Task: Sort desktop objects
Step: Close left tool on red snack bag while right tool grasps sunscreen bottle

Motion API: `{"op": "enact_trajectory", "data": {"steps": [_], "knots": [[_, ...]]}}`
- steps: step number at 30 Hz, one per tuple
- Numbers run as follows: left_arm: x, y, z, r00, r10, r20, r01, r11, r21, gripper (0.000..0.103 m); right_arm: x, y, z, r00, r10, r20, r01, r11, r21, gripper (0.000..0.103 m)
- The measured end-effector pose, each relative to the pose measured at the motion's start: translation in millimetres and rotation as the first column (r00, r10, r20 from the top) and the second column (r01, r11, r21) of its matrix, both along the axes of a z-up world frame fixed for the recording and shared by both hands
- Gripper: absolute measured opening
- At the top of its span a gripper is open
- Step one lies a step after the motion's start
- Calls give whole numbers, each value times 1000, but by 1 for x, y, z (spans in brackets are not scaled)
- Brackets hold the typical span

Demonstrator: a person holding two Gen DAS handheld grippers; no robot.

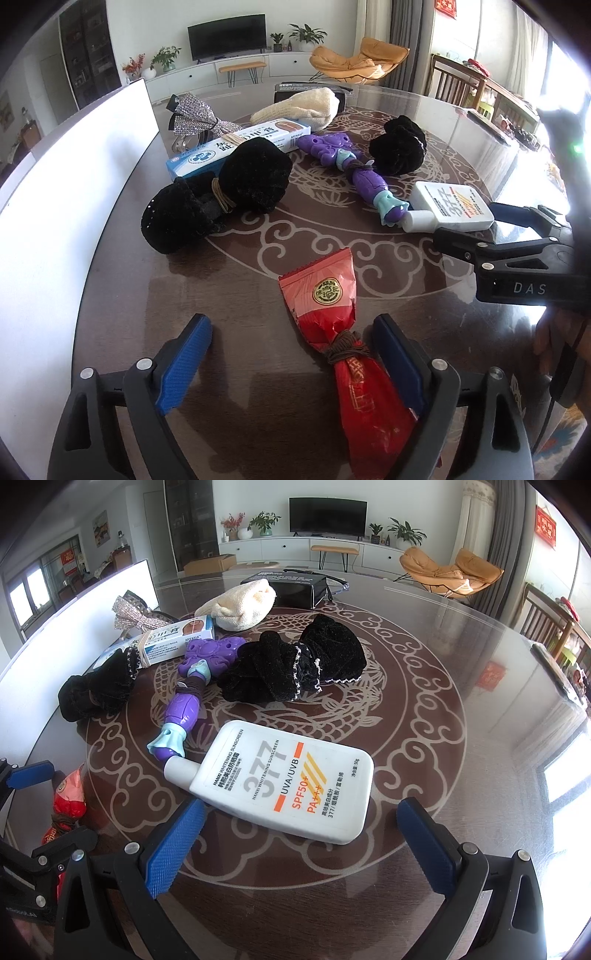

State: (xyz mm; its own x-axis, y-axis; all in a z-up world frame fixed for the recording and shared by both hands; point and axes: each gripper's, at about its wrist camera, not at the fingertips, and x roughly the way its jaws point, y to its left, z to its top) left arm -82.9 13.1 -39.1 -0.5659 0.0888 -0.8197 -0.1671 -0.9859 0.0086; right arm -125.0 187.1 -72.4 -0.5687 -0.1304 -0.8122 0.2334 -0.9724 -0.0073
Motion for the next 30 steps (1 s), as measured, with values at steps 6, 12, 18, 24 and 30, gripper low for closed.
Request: {"op": "enact_trajectory", "data": {"steps": [6, 12, 18, 24, 30], "knots": [[17, -16, 6, 1000, -21, -8, 22, 1000, 13, 24, 3, -1, 0, 1000, 8, 3, -8, 1000, -1, 103], [29, -40, 5, 1000, -4, -31, 5, 1000, 30, 24, 4, 14, 12, 996, 52, 76, -50, 998, -28, 103], [35, -40, 3, 997, 7, -71, -4, 1000, 31, 24, -47, 53, 25, 984, -92, 154, 126, 965, -229, 103], [34, -40, 4, 998, 12, -70, -9, 999, 34, 24, -72, 38, 25, 990, 25, 138, 9, 970, -242, 103], [34, -44, 5, 998, 8, -59, -5, 998, 60, 24, -47, -23, 10, 908, 352, 229, -344, 936, -73, 102]]}}
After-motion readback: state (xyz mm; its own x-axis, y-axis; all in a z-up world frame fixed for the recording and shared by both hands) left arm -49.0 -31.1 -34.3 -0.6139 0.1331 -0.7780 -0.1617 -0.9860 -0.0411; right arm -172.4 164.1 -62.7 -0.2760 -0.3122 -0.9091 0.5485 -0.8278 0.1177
